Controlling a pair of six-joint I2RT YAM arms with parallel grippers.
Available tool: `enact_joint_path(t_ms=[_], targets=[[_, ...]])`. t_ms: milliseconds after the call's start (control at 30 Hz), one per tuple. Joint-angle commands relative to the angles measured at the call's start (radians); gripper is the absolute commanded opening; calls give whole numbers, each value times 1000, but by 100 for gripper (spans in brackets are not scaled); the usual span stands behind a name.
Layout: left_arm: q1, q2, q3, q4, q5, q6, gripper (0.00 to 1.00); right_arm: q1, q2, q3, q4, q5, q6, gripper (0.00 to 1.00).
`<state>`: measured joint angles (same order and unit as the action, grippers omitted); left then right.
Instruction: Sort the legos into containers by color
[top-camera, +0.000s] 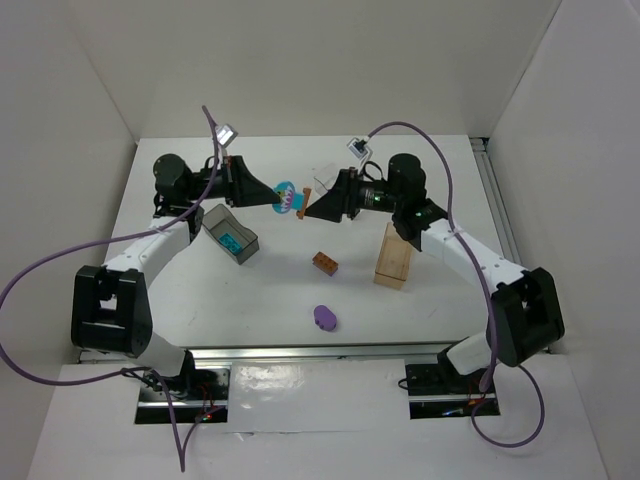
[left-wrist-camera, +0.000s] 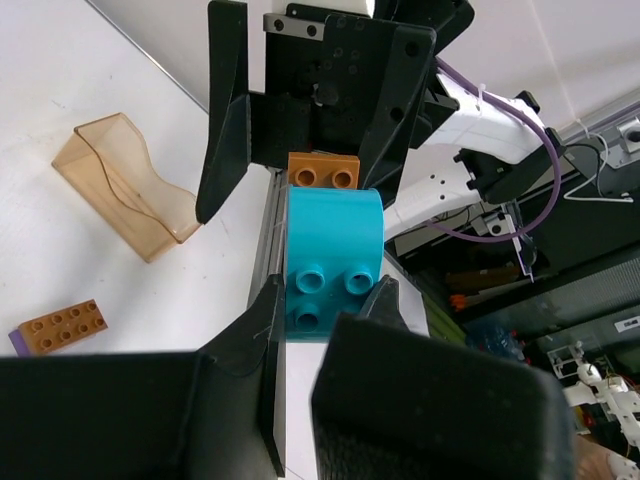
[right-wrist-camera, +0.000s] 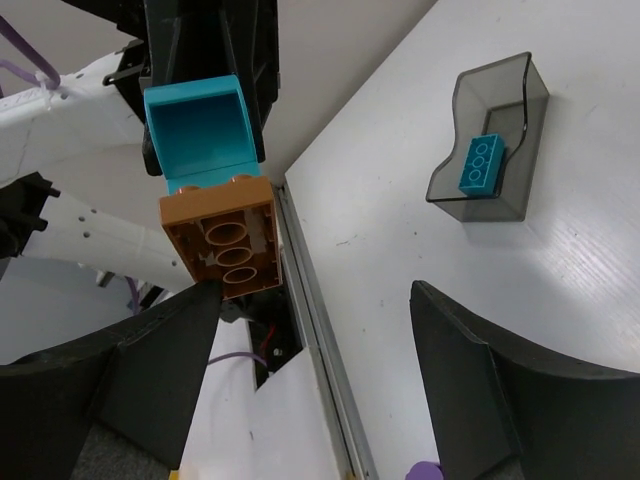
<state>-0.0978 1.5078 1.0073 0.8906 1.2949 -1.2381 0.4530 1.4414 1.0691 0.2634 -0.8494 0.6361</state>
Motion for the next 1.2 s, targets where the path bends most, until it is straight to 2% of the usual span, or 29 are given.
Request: enact_joint_path(t_ms=[0, 67, 100, 133, 200, 300, 433, 500, 600, 700, 833, 933, 967, 1067, 1167], targets=[[1, 0, 11, 18, 24, 39, 0, 29, 10, 43, 109, -30, 24, 83], [1, 0, 11, 18, 24, 39, 0, 39, 19, 54, 109, -30, 34, 82], [1, 0, 11, 18, 24, 48, 0, 49, 28, 54, 123, -30, 43, 75], [1, 0, 11, 18, 24, 48, 0, 49, 28, 54, 134, -30, 43, 75], [1, 0, 11, -10, 24, 74, 0, 59, 39, 54, 172, -39, 54, 62], [-8, -9, 11, -114, 3, 155, 0, 70, 39, 63, 165, -56, 54, 58], [4, -9, 11, -153, 3, 190, 0, 70, 16, 72, 68, -16, 1, 71], [18, -9, 11, -130, 3, 157, 0, 58, 7, 84, -13, 4, -44, 71], [41, -18, 1, -117, 12, 164, 0, 32, -19, 65, -1, 4, -44, 70], [41, -27, 31, -292, 1, 288, 0, 32, -32, 51, -13, -7, -45, 70], [50, -46, 43, -366, 1, 333, 0, 23, -41, 61, -49, -7, -65, 70], [61, -46, 43, -366, 1, 333, 0, 10, -52, 71, -49, -33, -65, 73], [61, -46, 43, -366, 1, 333, 0, 10, -52, 71, -12, -48, -53, 79], [61, -46, 33, -276, 14, 270, 0, 10, -26, 71, 35, -77, -15, 86], [61, -46, 24, -239, 23, 246, 0, 10, 22, 61, 120, -77, 42, 88]])
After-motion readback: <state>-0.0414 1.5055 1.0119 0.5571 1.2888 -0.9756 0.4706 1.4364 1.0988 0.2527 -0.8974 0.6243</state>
